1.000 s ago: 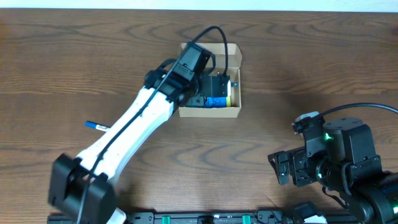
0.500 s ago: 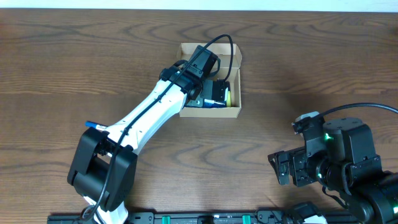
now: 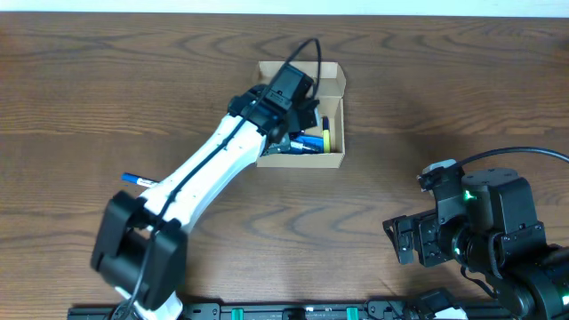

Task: Pack container
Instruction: 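Carry the marker into the box and release it, then move the left gripper to the blue-capped white marker and grasp it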

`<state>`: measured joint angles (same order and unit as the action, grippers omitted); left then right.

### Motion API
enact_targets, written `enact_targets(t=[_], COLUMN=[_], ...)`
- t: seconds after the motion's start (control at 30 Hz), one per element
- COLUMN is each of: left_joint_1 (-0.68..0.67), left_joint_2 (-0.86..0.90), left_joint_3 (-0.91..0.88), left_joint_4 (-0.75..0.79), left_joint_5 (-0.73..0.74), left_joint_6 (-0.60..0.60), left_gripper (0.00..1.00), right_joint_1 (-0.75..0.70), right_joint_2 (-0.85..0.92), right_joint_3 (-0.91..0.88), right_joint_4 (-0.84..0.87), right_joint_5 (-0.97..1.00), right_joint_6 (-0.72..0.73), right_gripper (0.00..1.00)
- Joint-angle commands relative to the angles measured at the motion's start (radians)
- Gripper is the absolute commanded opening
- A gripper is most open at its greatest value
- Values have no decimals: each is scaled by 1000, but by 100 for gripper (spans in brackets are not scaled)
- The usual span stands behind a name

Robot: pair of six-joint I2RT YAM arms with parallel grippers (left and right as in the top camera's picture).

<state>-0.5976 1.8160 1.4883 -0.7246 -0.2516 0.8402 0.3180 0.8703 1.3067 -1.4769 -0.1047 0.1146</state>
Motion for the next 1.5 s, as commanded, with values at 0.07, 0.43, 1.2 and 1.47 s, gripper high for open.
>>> enact_targets(t=[0.07,0.43,1.2,1.47], left_joint_1=[23,283,710,710], left_joint_2=[-147,-280,-402,-481], left_joint_3=[114,190,-316,-521], left_joint_4=[-96,-341,-298,-116], left_joint_5=[-35,13,290,286], left_joint_6=[-282,-1094,-1669,-1720], left_gripper=[82,91,82,90], right_joint_1=[-8,-8,-8,-8], right_joint_2=[0,0,0,0], right_joint_3=[-1,-1,-1,-1], right_joint_4=[-1,-1,-1,-1], right_joint_5=[-4,-4,-4,-4], right_joint_6=[8,8,8,8], right_gripper=[99,99,99,99])
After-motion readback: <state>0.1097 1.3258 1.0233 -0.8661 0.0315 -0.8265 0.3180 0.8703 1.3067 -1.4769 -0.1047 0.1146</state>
